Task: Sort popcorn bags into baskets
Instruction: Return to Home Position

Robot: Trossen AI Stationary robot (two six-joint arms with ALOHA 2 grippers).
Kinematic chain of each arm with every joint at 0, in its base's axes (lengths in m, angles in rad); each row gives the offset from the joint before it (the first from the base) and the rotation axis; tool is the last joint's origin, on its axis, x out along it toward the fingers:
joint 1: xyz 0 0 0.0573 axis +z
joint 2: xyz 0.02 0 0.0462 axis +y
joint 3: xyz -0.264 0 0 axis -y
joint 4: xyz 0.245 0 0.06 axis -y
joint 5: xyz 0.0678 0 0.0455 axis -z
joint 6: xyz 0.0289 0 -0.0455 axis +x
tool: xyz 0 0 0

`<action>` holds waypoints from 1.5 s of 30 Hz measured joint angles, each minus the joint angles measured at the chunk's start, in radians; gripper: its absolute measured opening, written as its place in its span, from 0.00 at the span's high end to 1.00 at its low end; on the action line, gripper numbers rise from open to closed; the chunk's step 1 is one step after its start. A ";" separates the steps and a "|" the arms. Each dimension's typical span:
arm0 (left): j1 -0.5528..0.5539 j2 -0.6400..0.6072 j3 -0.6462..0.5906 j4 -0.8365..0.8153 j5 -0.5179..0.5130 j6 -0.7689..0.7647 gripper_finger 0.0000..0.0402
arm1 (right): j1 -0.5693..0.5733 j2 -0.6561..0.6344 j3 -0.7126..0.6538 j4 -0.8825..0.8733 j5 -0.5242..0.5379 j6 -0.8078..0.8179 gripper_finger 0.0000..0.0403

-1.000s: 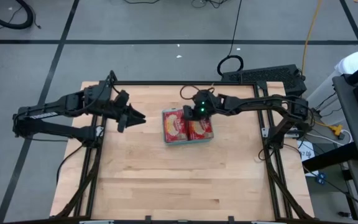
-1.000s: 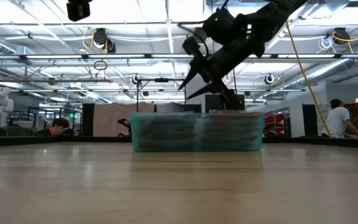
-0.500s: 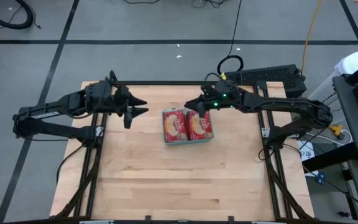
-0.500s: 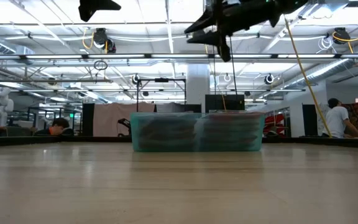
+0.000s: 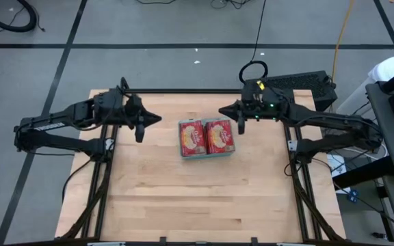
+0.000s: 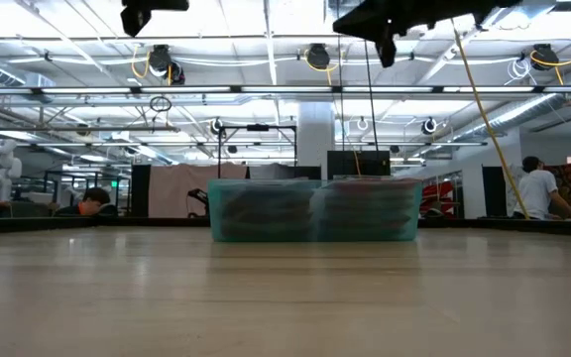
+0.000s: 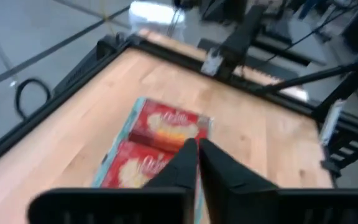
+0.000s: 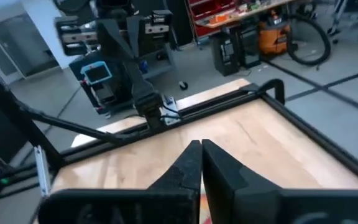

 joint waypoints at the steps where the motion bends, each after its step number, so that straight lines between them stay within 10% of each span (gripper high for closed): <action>1: 0.000 0.000 0.000 -0.026 -0.013 -0.006 0.97 | -0.003 -0.020 -0.018 0.001 0.000 -0.020 0.98; 26: -0.078 0.001 -0.265 0.133 -0.150 0.055 1.00 | -0.012 -0.357 -0.725 0.425 0.074 -0.289 1.00; 45: -0.186 -0.014 -0.485 0.370 -0.235 0.014 1.00 | -0.012 -0.695 -0.826 0.173 0.013 -0.363 1.00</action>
